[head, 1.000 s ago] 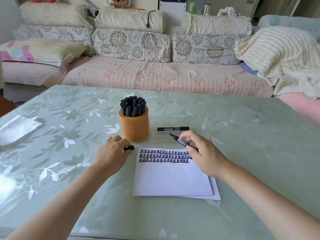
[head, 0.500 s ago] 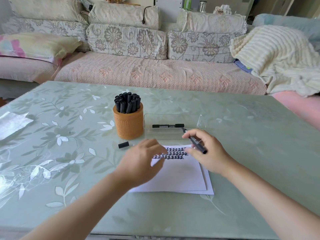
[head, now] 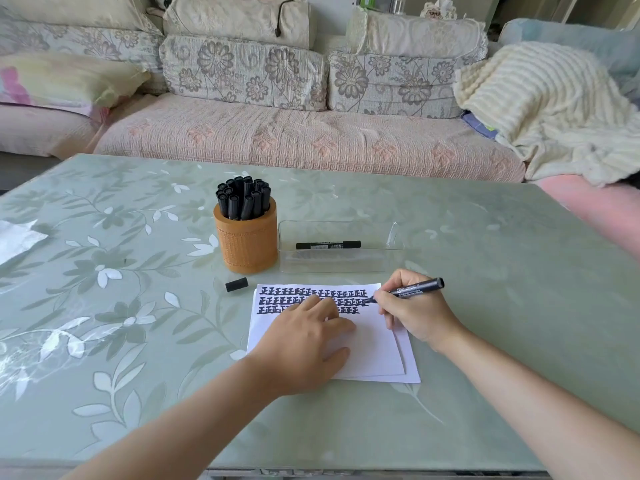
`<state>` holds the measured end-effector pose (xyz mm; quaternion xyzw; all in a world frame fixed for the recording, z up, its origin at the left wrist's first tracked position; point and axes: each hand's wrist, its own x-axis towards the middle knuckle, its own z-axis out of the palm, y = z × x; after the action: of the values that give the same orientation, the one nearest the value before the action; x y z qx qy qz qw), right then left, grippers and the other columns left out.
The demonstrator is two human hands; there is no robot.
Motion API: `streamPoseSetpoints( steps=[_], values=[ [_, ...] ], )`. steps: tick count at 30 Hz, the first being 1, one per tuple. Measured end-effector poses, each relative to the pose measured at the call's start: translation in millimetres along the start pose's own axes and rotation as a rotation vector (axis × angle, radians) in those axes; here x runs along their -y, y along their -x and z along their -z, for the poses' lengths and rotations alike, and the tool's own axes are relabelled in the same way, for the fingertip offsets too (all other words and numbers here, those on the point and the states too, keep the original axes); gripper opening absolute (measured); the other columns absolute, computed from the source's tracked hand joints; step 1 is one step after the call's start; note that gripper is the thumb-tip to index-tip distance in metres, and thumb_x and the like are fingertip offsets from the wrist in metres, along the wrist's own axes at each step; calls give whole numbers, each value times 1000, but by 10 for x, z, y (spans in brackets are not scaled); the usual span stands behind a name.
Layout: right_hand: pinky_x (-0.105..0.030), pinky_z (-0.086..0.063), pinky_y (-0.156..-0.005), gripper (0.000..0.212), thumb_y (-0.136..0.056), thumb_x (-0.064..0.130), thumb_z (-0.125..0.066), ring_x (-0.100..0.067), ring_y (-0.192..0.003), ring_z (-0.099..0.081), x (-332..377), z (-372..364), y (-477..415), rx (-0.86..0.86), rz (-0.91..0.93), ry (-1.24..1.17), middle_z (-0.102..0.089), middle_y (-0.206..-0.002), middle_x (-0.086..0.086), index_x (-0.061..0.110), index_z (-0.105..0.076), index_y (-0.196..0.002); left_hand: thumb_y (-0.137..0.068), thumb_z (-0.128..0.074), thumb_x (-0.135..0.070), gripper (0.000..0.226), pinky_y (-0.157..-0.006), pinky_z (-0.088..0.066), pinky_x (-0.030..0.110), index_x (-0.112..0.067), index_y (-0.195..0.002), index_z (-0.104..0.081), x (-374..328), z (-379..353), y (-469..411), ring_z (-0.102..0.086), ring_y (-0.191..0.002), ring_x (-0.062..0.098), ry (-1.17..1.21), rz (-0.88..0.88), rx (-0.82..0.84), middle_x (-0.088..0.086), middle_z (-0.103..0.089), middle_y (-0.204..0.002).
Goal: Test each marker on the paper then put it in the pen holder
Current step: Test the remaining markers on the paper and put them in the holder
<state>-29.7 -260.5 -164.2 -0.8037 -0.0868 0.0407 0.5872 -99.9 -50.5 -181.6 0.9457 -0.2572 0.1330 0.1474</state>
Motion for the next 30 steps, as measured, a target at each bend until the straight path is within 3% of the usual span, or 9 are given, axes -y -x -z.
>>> streamPoseSetpoints(
  steps=[3, 10, 19, 30],
  values=[
    [-36, -42, -52, 16, -83, -3, -65, -22, -45, -56, -46, -3, 7, 4, -14, -4, -62, -59, -10, 5, -57, -70, -85, -52, -47, 33, -70, -37, 26, -35, -114, -61, -1, -14, 7, -48, -88, 16, -9, 11, 3, -8, -51, -99],
    [-25, -37, -47, 33, -82, -2, -68, -18, -44, -45, -111, -33, -17, 32, 25, 39, -54, -52, 6, 16, -45, -64, -86, -50, -47, 34, -74, -40, 28, -35, -116, -61, -23, -17, 23, -48, -89, 16, -13, 37, -2, -9, -51, -101],
    [-31, -37, -55, 24, -78, 9, -69, -17, -56, -45, -136, -47, -11, 57, 67, 115, -58, -62, 4, 15, -49, -66, -86, -50, -48, 34, -76, -43, 30, -36, -117, -59, -23, -17, 23, -47, -91, 15, -4, 50, 10, -11, -50, -101],
    [-28, -32, -52, 26, -76, 10, -64, -15, -54, -39, -121, -42, 20, 44, 116, 128, -49, -56, 11, 16, -42, -64, -85, -50, -48, 36, -77, -43, 29, -36, -118, -60, -16, -25, 24, -46, -90, 16, -1, 61, 9, -10, -50, -101]
  ],
)
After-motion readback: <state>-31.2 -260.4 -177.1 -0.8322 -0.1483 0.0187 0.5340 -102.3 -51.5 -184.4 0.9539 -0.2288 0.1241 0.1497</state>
